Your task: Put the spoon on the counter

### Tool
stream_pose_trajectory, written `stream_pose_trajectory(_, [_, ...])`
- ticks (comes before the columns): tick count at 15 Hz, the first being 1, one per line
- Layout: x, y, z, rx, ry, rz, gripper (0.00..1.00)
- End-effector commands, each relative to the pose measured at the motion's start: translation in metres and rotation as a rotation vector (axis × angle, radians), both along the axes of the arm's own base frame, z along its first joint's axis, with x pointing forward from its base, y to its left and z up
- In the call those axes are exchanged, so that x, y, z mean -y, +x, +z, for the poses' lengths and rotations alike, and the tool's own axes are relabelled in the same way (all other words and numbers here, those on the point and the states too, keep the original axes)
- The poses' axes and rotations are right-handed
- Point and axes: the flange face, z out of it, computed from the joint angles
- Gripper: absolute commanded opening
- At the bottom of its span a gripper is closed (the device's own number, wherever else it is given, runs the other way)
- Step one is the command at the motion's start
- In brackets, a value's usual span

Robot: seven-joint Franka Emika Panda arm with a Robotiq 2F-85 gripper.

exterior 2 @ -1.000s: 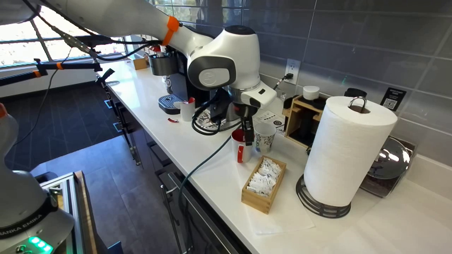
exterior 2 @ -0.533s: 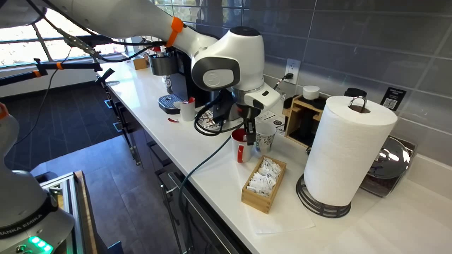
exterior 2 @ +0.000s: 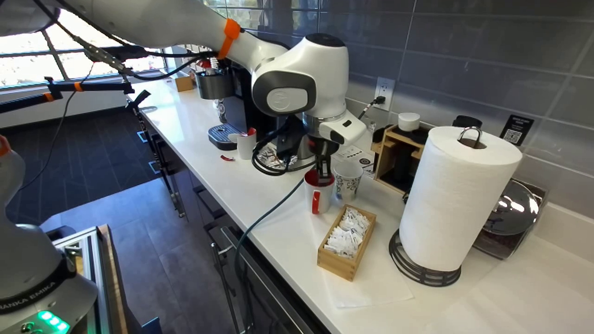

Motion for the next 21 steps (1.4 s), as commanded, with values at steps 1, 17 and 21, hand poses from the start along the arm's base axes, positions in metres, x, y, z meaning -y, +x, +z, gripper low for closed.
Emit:
stream_pose_trajectory(1, [-0.005, -0.001, 0.007, 0.022, 0.031, -0.006, 0.00])
stream_pose_trajectory(17, [-0.040, -0.048, 0.140, 0.098, -0.128, 0.131, 0.01])
stream_pose_trajectory(21, [-0.048, -0.067, 0.171, 0.159, -0.123, 0.158, 0.01])
